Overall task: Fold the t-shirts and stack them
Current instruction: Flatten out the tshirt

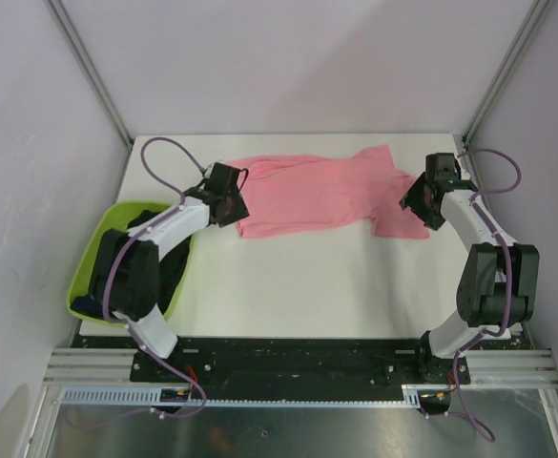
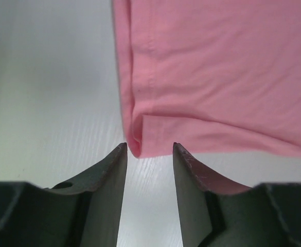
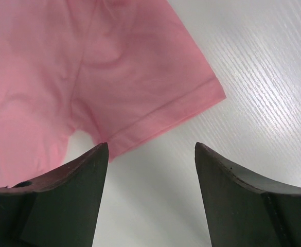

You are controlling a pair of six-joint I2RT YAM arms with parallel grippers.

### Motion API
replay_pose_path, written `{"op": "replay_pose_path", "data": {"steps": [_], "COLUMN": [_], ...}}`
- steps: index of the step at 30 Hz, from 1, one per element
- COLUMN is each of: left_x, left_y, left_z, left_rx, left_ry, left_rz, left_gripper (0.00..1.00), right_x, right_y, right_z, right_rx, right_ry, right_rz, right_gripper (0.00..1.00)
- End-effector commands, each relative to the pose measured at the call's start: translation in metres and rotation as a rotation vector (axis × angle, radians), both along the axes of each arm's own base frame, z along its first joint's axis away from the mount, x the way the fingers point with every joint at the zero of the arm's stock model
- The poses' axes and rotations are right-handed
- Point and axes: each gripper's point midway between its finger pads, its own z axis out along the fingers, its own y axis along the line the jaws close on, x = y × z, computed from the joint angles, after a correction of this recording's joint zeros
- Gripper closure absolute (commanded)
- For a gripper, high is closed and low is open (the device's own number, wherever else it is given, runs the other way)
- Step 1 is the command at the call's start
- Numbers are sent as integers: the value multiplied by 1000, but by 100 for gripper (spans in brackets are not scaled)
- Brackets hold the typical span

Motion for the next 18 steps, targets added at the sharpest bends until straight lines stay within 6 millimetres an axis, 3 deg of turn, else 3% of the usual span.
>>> {"op": "replay_pose_path", "data": {"steps": [1, 9, 18], "left_x": [13, 12, 18], "left_y": [3, -6, -20], "left_z": [-16, -36, -45], "left_rx": [30, 26, -20], "left_ry": [11, 57, 64], "left_rz": [72, 45, 9], "left_gripper": [56, 58, 71], "right_x": [9, 9, 10], "right_y": [-7, -6, -2], "right_z": [0, -6, -13], "right_rx": [-15, -8, -5], "right_ry": [-36, -28, -15], "right_rz": [-19, -13, 5], "right_gripper": [28, 29, 30]}}
